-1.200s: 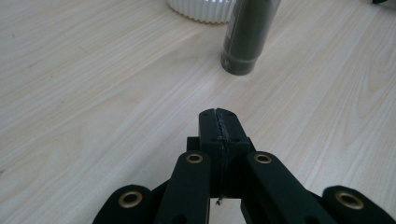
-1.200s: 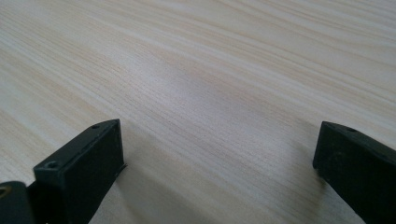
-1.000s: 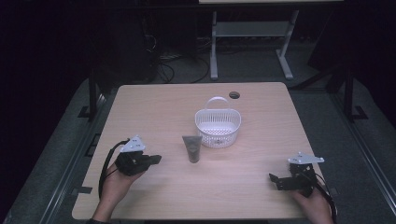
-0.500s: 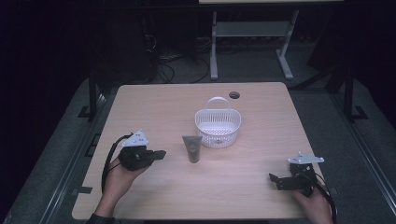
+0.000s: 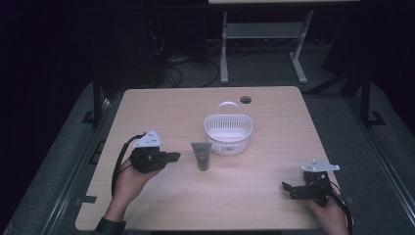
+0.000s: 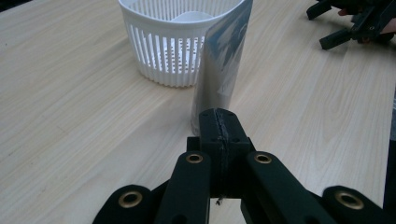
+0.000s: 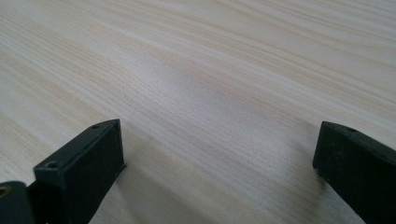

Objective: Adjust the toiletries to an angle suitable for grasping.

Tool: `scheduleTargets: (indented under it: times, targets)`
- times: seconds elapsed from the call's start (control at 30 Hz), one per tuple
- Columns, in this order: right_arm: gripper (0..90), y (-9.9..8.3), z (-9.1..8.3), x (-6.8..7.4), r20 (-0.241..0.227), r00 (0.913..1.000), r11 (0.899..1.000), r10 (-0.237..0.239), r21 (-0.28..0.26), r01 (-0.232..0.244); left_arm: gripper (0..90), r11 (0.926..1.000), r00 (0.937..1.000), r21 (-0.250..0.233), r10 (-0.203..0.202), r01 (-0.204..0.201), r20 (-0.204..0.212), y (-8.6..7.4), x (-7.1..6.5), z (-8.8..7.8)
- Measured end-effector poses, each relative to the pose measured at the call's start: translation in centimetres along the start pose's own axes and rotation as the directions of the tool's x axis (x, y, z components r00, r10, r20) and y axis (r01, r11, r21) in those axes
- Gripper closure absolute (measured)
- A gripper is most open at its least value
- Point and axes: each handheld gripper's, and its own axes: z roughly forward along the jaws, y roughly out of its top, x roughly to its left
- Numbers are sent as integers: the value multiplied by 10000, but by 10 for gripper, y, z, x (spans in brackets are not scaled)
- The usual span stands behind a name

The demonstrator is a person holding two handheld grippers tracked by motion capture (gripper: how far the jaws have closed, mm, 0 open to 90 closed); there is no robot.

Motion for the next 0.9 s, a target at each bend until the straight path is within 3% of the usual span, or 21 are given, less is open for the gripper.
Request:
scheduleTargets:
  times: [0.3,0.9]
  targets:
    - [13,0,0,0,3,10000,10000,5,-1,-5,899,9994,9996,-180,290,-289,76,16,-2,3]
    - [13,0,0,0,-12,10000,10000,9,-2,-9,899,9985,9987,-256,492,-489,130,30,0,14]
